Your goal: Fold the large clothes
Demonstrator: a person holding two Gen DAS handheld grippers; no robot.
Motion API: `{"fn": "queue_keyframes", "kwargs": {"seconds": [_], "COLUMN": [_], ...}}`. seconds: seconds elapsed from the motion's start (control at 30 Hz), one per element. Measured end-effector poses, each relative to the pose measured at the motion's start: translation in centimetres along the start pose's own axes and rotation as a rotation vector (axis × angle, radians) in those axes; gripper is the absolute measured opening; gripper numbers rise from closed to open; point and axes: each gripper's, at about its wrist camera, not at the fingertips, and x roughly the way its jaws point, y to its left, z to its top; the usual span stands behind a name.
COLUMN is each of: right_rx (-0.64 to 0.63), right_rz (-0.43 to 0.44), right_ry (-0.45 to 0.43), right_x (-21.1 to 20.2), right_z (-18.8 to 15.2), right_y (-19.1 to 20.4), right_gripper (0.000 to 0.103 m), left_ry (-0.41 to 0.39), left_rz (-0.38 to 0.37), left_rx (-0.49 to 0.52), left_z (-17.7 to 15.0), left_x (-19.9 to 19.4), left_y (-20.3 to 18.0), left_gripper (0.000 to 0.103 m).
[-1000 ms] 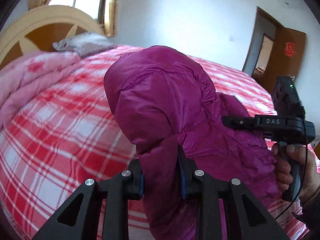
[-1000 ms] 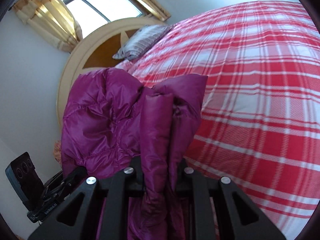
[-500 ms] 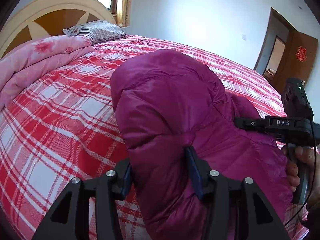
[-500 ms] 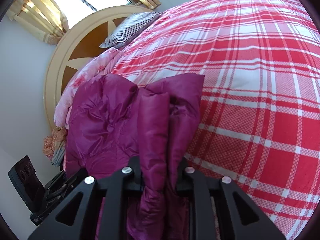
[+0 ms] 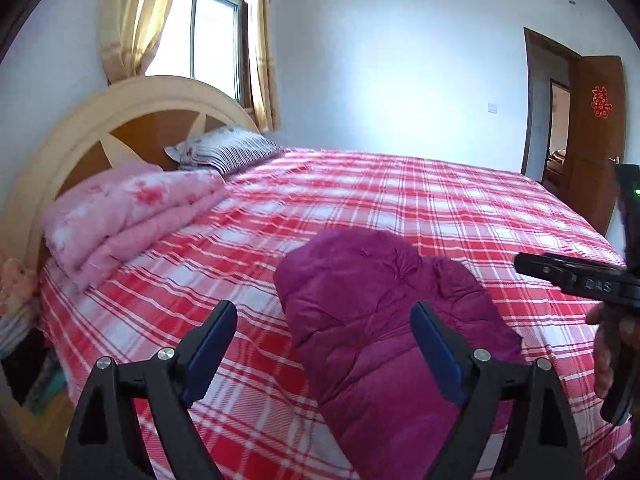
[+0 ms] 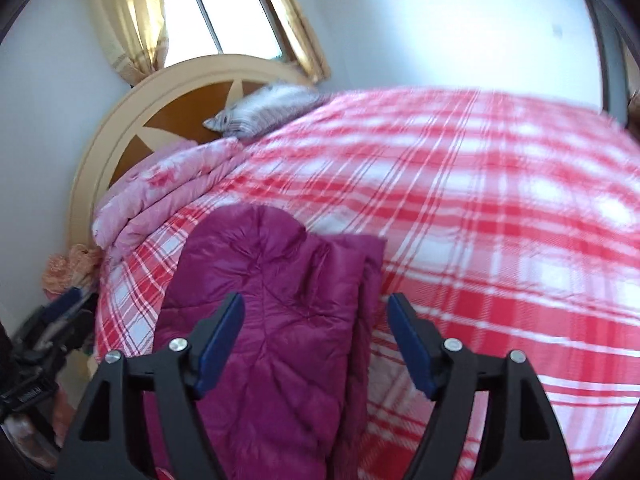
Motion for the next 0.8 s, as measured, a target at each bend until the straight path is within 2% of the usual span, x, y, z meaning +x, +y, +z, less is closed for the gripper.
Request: {"fn": "queue_keyframes", "kwargs": {"seconds": [0.07,0.13,0.4,0.8], "right_rx": [-0.013,-0.025,-0.041,-0.098], "right_rz": [-0.038,-0.064,-0.08,-0.085], "right_ry": [-0.043,-0.065,-0.103,-0.137], "right_x": [-2.2,-3.6,-7.2,-9.0], "right_z": [-0.3,-0.8,-1.7,-1.9], "right_y": [0.9,1.5,3.9,6.0], "right_gripper": [0.089,0.091,0.092,0.094], "left_ry": [-0.016,-0.032,-0.069,-0.073], "left_rz": [-0.007,-0.004,-0.011,-0.012], "left_rx": [-0.02,-0.034,-0.064,-0.069], "left_z": [0.4,0.7,1.8,1.8], "left_x": [-1.3,-2.1,-3.7,-3.7], "left_y": [0.5,0.9,1.6,1.9], "left_gripper": [0.089,0.089,0.089,0.089]}}
